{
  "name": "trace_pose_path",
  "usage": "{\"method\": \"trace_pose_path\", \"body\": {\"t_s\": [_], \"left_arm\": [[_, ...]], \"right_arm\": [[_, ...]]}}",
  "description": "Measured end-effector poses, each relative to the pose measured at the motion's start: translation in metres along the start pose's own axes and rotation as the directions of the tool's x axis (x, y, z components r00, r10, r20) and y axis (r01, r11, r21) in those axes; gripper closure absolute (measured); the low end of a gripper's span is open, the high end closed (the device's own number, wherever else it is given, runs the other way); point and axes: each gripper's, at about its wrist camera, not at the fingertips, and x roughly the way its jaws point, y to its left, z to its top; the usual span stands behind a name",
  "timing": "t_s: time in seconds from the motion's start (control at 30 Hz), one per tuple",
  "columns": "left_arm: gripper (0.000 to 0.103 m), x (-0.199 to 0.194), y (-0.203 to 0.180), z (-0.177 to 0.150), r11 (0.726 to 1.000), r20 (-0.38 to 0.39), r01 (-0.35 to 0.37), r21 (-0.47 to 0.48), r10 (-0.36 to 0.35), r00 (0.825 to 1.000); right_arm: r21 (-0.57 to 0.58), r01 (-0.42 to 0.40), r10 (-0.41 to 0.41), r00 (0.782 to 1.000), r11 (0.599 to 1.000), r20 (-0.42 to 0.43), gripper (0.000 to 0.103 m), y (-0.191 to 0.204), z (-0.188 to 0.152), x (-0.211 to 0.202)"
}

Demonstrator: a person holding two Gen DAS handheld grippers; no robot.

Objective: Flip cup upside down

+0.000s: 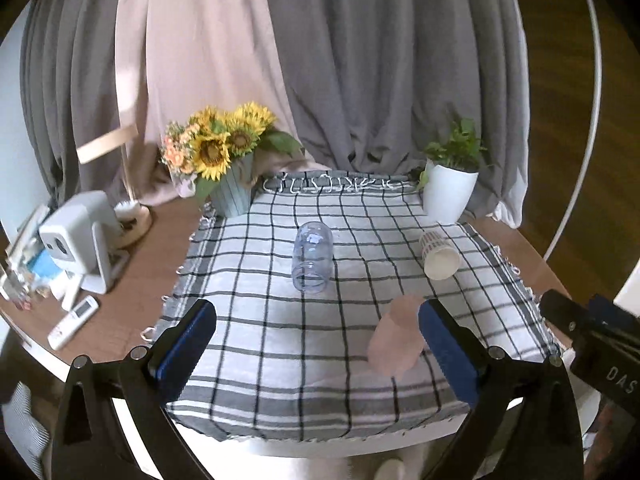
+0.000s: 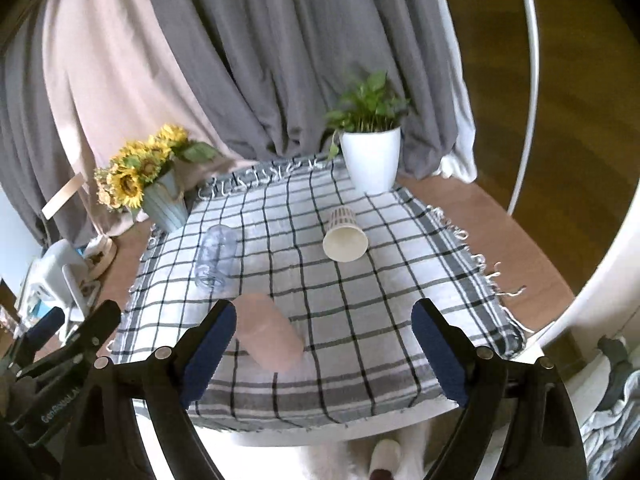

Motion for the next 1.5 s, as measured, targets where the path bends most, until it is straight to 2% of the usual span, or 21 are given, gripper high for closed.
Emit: {"method": "trace_pose_path", "body": {"t_s": [0.3, 0.4, 0.53, 0.77, 1.5], "left_arm": [[0.0, -0.032, -0.008, -0.014, 0.999, 0.032, -0.004, 0.05, 0.002, 0.999], [0.0, -0.039, -0.012, -0.017, 0.998, 0.045, -0.025, 0.054, 0.022, 0.999], [0.0, -0.043, -0.011, -0.022, 0.999, 0.032, -0.029, 0.028, 0.028, 0.999], [0.0, -0.049, -0.014, -0.028, 0.997, 0.047, -0.069, 0.042, 0.067, 0.997], [0.0, -0.056, -0.015, -0.024, 0.998, 0.048, -0.048, 0.043, 0.046, 0.998]], "right_arm": [[-0.024, 0.072, -0.071, 0.996, 0.997, 0.063, 0.013, 0.008, -0.025, -0.048], [-0.036, 0.063, -0.061, 0.996, 0.997, 0.067, 0.013, 0.006, -0.029, -0.054], [-0.056, 0.045, -0.041, 0.997, 0.997, 0.064, 0.013, 0.004, -0.031, -0.059], [-0.071, 0.032, -0.027, 0.998, 0.997, 0.065, 0.013, 0.002, -0.037, -0.065], [-0.076, 0.027, -0.022, 0.998, 0.997, 0.064, 0.013, 0.008, -0.039, -0.073]]}}
